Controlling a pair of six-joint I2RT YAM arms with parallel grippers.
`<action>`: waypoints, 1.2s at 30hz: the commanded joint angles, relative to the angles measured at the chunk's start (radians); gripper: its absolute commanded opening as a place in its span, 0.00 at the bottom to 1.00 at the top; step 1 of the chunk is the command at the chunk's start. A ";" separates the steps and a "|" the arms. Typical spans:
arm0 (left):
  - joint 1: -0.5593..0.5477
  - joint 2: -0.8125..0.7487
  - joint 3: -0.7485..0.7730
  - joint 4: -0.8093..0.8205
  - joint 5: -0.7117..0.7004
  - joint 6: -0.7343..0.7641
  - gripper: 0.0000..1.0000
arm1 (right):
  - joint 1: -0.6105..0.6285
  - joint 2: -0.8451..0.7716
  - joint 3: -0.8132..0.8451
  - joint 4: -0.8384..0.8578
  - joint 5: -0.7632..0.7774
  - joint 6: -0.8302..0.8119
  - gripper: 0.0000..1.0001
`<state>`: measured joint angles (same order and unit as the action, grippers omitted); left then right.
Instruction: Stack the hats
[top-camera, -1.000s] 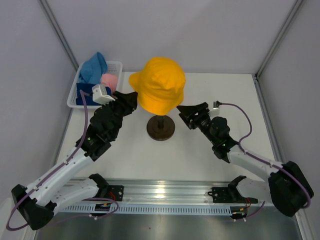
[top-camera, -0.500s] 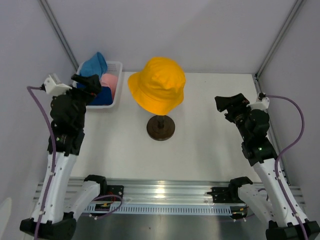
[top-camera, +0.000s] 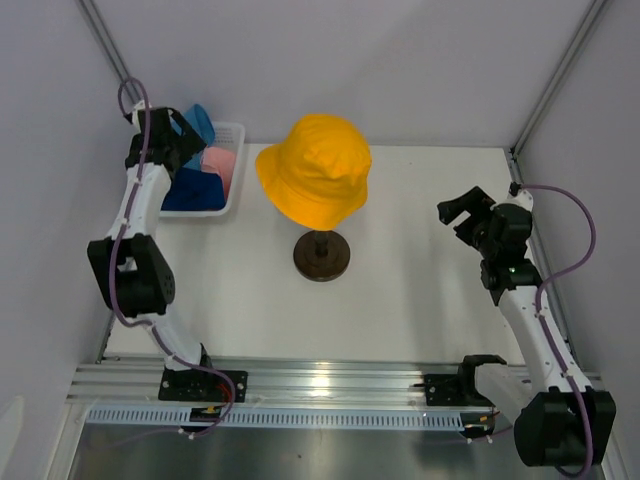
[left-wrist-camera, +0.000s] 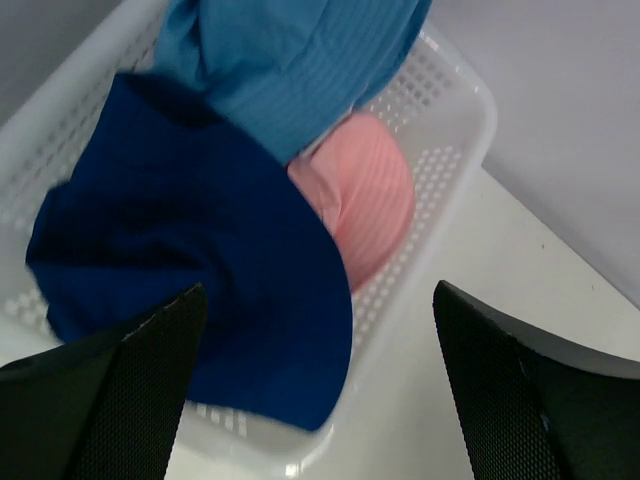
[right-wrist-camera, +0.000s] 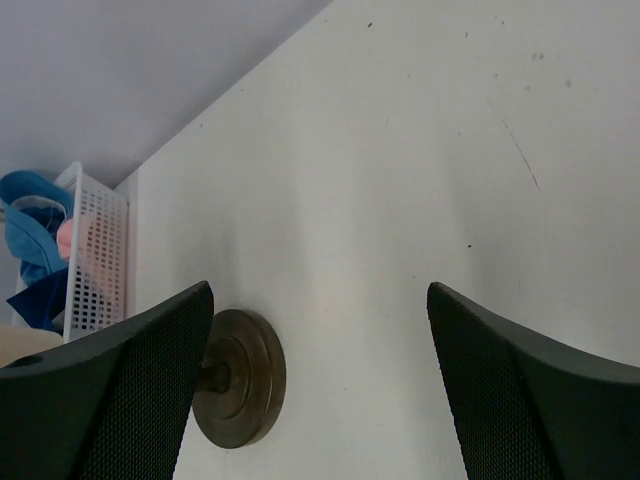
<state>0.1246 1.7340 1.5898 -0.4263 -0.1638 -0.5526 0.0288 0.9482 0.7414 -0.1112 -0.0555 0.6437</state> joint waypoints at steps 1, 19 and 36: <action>0.017 0.134 0.256 -0.020 0.050 0.147 0.95 | -0.007 0.056 0.033 0.099 -0.026 -0.027 0.90; -0.019 0.665 0.662 0.353 -0.114 0.678 0.94 | -0.015 0.425 0.217 0.346 -0.178 -0.033 0.90; -0.010 0.805 0.878 0.282 -0.069 0.723 0.53 | -0.018 0.609 0.354 0.404 -0.231 0.008 0.88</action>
<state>0.1081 2.5164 2.3840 -0.0902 -0.2783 0.1364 0.0135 1.5501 1.0466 0.2276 -0.2752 0.6437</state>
